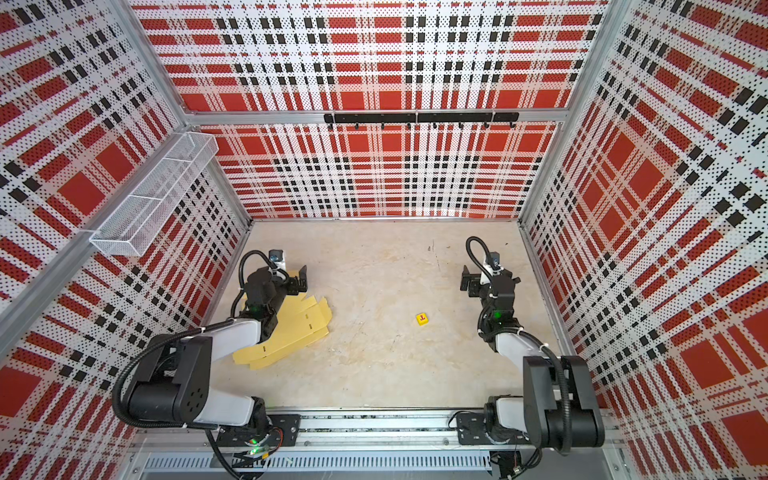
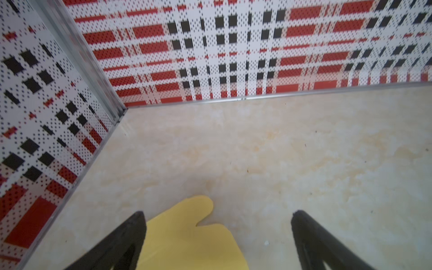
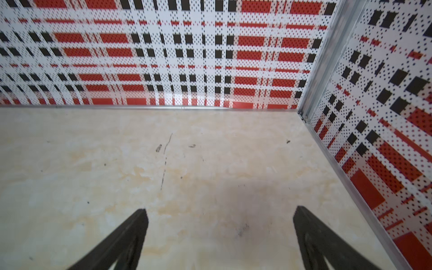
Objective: Fold the paper box
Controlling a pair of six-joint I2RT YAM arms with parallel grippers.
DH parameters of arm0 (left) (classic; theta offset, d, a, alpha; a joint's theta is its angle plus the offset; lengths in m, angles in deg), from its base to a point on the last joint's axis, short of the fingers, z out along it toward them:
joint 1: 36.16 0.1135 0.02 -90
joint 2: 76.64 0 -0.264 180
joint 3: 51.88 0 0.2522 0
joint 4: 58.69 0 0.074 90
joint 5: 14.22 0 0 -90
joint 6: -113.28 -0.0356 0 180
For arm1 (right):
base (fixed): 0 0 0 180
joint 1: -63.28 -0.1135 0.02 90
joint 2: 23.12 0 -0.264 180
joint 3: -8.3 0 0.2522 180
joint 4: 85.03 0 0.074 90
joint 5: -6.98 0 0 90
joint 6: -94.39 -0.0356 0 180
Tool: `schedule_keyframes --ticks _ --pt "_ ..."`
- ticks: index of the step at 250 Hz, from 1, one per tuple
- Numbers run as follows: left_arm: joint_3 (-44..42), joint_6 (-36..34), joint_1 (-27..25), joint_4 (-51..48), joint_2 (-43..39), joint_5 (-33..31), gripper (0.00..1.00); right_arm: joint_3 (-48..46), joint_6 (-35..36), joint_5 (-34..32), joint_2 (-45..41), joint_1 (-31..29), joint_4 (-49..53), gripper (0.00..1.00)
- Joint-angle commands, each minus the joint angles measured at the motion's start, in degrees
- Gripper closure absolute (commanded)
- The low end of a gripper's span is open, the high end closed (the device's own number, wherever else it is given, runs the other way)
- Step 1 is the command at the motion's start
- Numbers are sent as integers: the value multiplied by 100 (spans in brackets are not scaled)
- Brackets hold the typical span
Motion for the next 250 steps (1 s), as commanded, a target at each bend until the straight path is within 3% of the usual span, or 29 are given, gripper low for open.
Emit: schedule_keyframes --ticks 1,29,47,80,116,162,250 --pt "893 302 -41 -1840 -220 -226 1 751 -693 236 34 -205 1378 0" --pt "1879 868 -31 -3487 -131 -505 1 1817 -1408 -102 489 -651 2716 0" --pt "2282 1039 24 -4297 -90 -559 0 2547 -1947 51 910 -855 3512 0" --pt "2323 1427 394 -4391 -97 -111 1 3342 -2651 36 1582 -1401 4047 0" --pt "2467 1789 688 -4670 28 384 0 4279 -2953 203 2330 -1931 4670 0" --pt "2514 2000 743 -4654 154 1052 1 5038 -3512 948 3087 -2204 5053 0" --pt "2658 1985 763 -4726 297 1053 1 5651 -3565 1798 3539 -2439 5453 0"
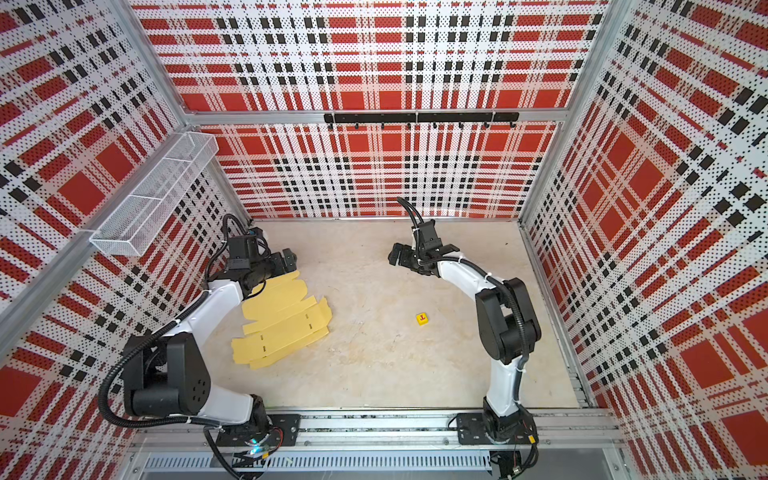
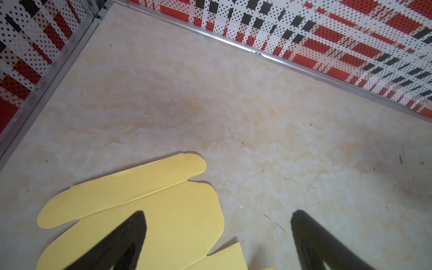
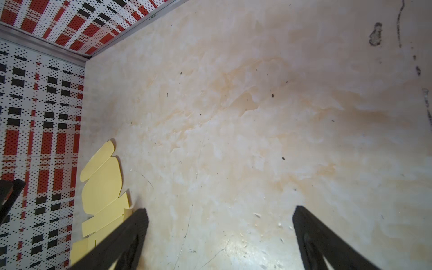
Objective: Fold the paper box
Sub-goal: 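Reach the right gripper across to the yellow box blank and grasp its edge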
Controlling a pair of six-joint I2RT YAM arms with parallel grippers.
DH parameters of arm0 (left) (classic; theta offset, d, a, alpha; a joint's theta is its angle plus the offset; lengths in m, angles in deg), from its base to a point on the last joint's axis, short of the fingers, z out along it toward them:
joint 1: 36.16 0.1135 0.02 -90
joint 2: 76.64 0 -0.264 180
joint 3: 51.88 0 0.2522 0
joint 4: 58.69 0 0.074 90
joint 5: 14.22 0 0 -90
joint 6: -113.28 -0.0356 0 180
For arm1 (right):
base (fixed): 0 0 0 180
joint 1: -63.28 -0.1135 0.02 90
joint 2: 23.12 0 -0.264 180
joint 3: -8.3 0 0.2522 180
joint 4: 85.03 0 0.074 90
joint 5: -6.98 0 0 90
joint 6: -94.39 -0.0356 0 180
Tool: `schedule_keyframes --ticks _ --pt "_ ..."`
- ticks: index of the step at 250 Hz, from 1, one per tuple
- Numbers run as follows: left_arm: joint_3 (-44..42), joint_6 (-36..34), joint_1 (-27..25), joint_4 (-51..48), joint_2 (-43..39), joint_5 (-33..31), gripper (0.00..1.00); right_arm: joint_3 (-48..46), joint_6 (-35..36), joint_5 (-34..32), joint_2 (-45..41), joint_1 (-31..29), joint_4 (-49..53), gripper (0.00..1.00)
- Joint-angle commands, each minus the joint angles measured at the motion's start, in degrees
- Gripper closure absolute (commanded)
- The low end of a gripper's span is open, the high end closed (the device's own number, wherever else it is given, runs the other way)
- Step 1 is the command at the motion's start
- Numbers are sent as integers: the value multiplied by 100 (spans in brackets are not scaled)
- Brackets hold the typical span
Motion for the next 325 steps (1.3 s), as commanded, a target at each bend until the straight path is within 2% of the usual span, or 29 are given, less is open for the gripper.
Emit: schedule_keyframes --ticks 1,126,222,276,325 --pt "150 134 27 -73 62 44 0 285 -126 416 150 -148 109 0" --pt "116 100 64 -37 -43 -6 1 1641 -107 1074 1257 -1008 1043 8" --pt "28 81 138 2 -189 -27 1 2019 -180 1663 1805 -1371 1261 15" --pt "-51 86 157 51 -254 -39 1 2709 -135 2026 2284 -1537 1528 20" --pt "-42 97 186 53 -289 -42 1 3661 -9 2370 2888 -1696 1954 29"
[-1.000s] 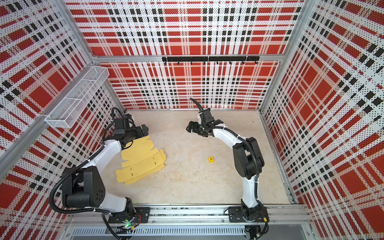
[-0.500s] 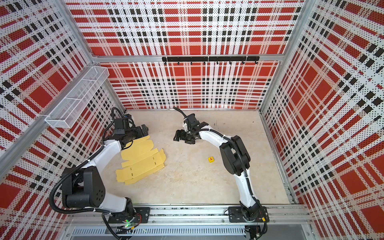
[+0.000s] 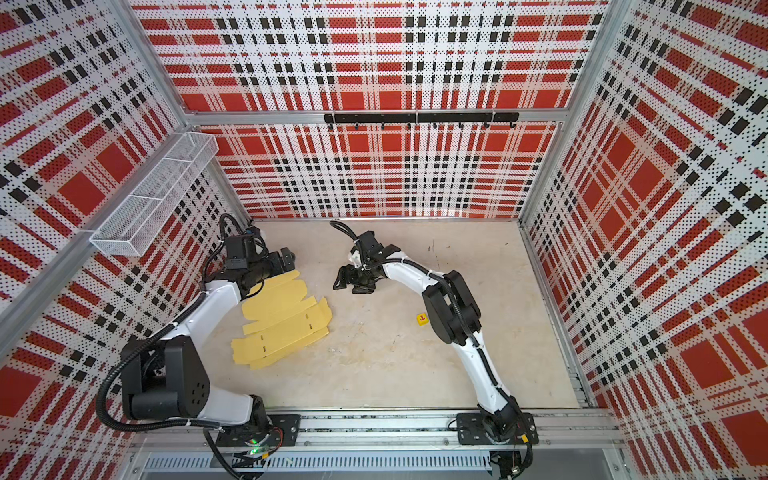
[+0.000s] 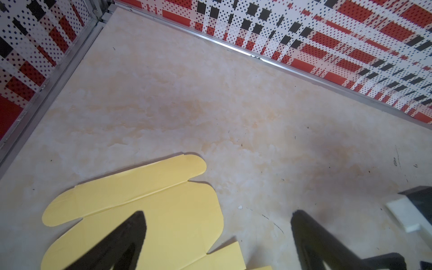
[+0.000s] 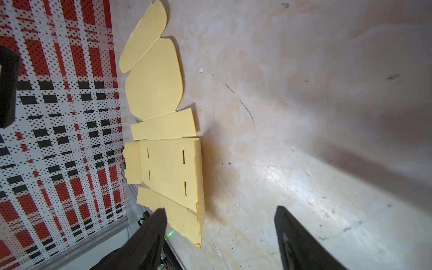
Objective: Fold the paper box
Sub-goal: 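Reach the right gripper across to the yellow box blank and grasp its edge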
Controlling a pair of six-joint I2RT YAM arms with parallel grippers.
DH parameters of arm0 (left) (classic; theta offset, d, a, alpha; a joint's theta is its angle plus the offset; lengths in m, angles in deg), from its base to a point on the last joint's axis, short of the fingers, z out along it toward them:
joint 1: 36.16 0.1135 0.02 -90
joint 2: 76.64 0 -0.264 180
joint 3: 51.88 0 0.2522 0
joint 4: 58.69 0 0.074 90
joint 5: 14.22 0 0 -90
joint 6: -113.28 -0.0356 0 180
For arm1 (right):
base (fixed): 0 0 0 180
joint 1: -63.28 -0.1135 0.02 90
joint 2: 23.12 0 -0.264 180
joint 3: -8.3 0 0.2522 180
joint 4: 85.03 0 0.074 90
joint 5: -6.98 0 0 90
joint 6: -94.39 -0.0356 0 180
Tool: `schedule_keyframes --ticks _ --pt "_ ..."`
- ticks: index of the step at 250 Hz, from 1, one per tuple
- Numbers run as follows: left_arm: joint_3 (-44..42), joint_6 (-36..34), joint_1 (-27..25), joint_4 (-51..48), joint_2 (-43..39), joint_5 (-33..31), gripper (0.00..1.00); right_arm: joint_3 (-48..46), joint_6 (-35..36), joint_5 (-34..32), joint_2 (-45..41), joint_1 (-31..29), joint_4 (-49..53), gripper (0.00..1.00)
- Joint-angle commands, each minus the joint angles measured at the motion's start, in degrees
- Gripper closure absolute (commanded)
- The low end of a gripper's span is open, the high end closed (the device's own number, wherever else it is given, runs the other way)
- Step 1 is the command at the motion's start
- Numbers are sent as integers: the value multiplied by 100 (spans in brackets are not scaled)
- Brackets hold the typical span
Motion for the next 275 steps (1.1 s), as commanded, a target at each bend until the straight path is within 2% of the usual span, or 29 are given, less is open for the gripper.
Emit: schedule_keyframes --ticks 1,45,107,275 --pt "-53 76 99 89 -171 -58 1 624 135 347 350 -145 348 29" --pt "-40 77 122 110 -150 -56 1 954 74 640 743 -217 438 38" --pt "-23 125 124 123 -146 -7 1 1245 155 753 1066 -374 675 44" --pt "-66 125 122 176 -175 72 1 1574 1 1059 1484 -402 840 71"
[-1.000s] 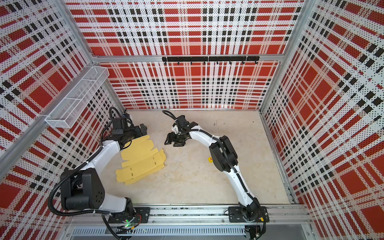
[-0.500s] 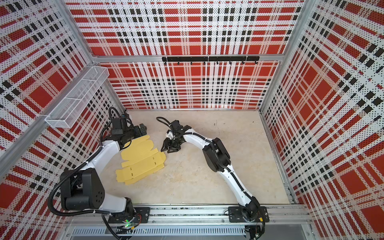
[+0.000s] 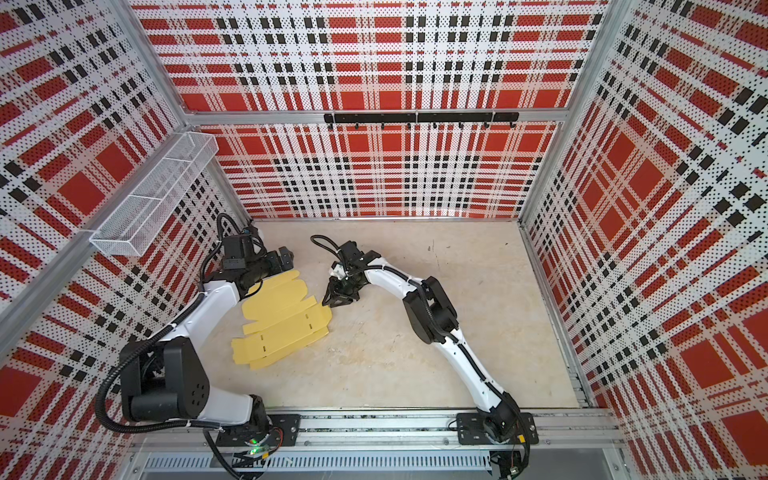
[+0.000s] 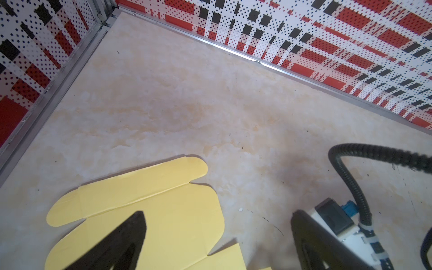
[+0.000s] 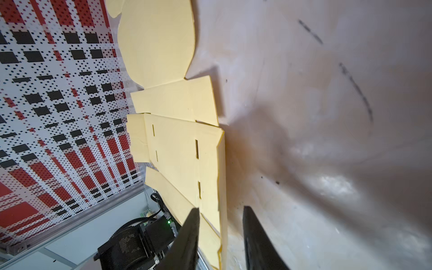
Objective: Fold the paper box
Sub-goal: 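Reach the right gripper across to the yellow box blank and grasp its edge, then drag the yellow blank with the right gripper toward the left gripper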
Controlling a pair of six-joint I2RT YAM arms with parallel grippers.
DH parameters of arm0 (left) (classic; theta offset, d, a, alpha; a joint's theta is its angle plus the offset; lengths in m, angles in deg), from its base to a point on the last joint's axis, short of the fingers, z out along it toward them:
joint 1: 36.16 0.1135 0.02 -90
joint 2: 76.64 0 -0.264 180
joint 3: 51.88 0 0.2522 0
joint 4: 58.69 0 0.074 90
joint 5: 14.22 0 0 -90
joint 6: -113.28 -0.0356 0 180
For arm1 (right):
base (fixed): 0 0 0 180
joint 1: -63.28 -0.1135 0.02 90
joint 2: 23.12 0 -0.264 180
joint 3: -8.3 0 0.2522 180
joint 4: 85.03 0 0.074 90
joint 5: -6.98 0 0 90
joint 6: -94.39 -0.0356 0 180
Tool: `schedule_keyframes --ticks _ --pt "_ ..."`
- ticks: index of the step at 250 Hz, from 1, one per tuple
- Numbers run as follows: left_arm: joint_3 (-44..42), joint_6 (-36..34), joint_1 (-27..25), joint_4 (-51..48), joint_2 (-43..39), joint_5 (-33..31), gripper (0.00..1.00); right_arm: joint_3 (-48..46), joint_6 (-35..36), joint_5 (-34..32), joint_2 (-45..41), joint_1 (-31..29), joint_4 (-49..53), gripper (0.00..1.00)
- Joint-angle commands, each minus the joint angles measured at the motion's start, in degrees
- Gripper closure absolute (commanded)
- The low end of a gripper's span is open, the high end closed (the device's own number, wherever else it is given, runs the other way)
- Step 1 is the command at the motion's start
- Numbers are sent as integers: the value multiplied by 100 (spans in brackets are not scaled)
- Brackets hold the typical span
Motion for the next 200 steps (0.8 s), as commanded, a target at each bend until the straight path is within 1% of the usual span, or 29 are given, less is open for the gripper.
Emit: schedule_keyframes --ticks 1,39,75,92,112,131,134,145,176,200 --pt "-66 99 74 141 -136 50 1 113 -54 131 182 -24 58 72" --pt "-67 100 79 141 -157 33 0 170 -99 149 208 -14 57 81" --pt "-66 106 101 115 -163 22 0 243 -226 -53 191 76 199 92" --pt "-45 106 106 99 -159 24 1 197 -315 -175 110 128 189 95" --pt "-23 105 99 77 -158 42 1 64 -422 -360 -50 204 149 95" --pt "-14 102 103 84 -161 74 1 -245 -639 -470 -248 284 -83 96" --pt "-14 217 99 92 -164 82 1 -302 -684 -478 -289 302 -138 96" --pt "-14 255 100 96 -163 109 1 -534 -880 -498 -411 378 -350 97" --pt "18 274 68 102 -186 202 0 -1435 -1566 -554 -821 600 -1185 98" --pt "4 298 48 120 -215 264 1 -2025 -1916 -778 -1183 770 -1673 99"
